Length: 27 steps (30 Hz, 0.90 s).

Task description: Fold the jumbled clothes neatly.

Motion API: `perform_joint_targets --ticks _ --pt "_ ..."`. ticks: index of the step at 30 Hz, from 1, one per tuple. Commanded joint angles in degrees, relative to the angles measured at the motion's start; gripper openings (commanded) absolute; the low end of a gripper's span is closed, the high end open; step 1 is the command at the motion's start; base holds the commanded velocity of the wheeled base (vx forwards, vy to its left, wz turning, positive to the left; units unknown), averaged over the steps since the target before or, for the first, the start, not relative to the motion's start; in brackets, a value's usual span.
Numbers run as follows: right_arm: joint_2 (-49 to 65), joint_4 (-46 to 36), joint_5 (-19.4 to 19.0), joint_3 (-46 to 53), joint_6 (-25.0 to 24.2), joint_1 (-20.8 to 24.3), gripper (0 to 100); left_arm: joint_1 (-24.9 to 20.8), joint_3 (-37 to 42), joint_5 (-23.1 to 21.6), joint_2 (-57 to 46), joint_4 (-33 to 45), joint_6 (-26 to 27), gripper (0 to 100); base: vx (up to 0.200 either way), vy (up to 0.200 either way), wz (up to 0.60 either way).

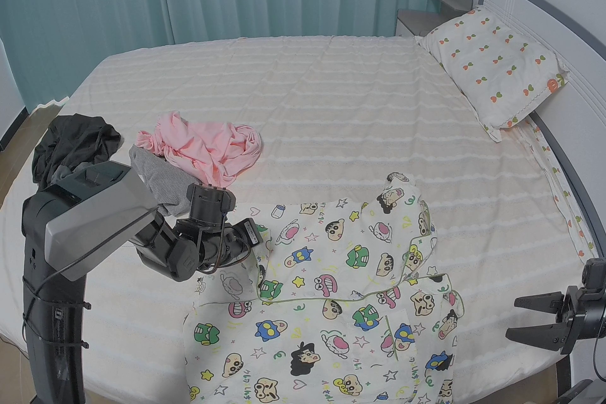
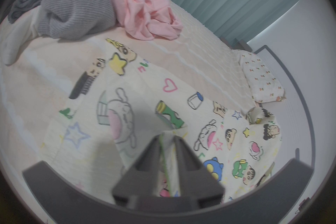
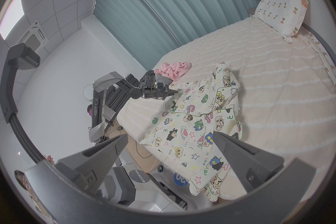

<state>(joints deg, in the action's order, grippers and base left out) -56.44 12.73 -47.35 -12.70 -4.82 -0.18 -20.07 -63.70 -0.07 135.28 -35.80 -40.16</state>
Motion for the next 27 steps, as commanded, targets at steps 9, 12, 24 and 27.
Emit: perform_joint_targets --ticks 9,12,24,27 --pt "0.1 0.02 0.06 0.22 -0.02 0.01 100 1.52 12.54 5.08 -11.0 -0.41 2.45 0 0.0 0.0 0.0" --pt "0.1 0.02 -0.02 0.22 -0.02 0.01 100 2.58 16.76 5.43 -12.85 -1.02 3.42 0 0.0 0.0 0.0" --pt "0.19 0.02 -0.11 0.49 -0.02 0.01 100 2.75 33.2 8.77 -12.94 -15.96 3.51 0 0.0 0.0 0.0" --pt "0.1 0.02 -0.2 0.57 0.07 0.01 100 2.75 35.75 8.77 -12.85 -17.9 3.51 0 0.0 0.0 0.0"
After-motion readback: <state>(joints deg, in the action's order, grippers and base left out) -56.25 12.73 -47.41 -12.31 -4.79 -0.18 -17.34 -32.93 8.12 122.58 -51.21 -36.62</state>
